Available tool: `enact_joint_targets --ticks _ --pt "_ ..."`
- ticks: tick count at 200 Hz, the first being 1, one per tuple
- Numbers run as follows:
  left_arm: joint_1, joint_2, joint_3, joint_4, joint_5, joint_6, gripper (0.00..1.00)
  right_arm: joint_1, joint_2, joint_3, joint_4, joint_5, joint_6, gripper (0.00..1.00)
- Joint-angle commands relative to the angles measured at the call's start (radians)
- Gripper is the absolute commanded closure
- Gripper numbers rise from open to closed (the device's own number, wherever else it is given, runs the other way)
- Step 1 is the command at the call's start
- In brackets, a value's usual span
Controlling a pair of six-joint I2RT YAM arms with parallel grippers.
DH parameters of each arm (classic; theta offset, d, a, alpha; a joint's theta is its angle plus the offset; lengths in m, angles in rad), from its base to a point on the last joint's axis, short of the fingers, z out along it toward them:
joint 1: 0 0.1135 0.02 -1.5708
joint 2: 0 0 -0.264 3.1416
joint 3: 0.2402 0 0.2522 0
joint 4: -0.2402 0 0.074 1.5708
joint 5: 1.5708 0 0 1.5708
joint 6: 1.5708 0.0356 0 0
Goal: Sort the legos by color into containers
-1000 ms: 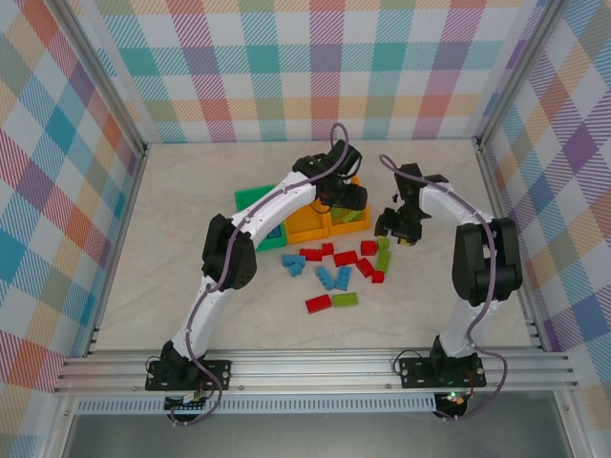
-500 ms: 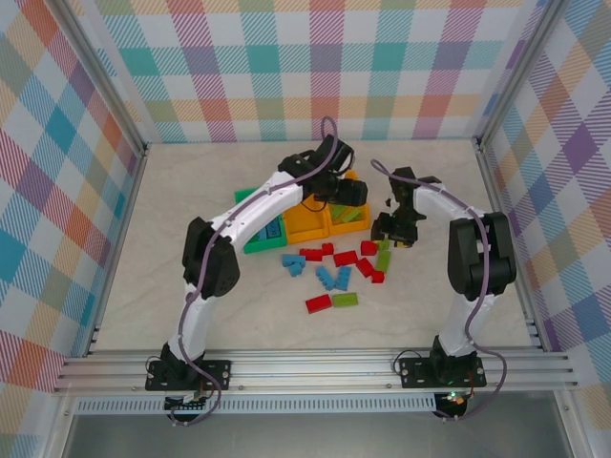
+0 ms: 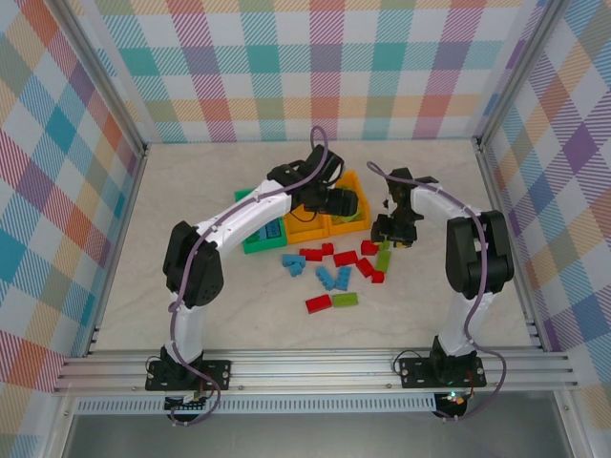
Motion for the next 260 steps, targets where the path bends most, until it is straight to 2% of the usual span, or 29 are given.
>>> enact_joint_targets --ticks 1,94,119,149,174,231,260 --pt "0.012 -0.063 -0.020 0.025 -0.013 -0.014 0.22 0.005 0.026 0.023 -0.021 0.035 -0.010 0.47" --pt "0.018 -0.074 -0.048 0.034 -0.007 -0.019 0.22 0.004 0.047 0.021 -0.015 0.051 -0.020 0.50" --pt "0.020 -0.073 -0.052 0.033 -0.010 -0.022 0.22 0.004 0.048 0.026 -0.014 0.053 -0.015 0.55" --pt "0.022 -0.084 -0.073 0.034 -0.017 -0.020 0.22 0.005 0.030 0.028 -0.018 0.058 -0.005 0.65" --pt "0.030 -0.091 -0.101 0.025 -0.027 -0.029 0.22 0.008 -0.015 0.050 -0.027 0.048 0.009 0.68" --pt "0.058 -0.190 -0.261 0.076 -0.049 -0.060 0.21 0.017 -0.077 0.201 -0.040 -0.053 0.082 0.71" --pt "0.070 -0.244 -0.352 0.086 -0.066 -0.065 0.20 0.028 -0.051 0.302 -0.033 -0.138 0.110 0.70"
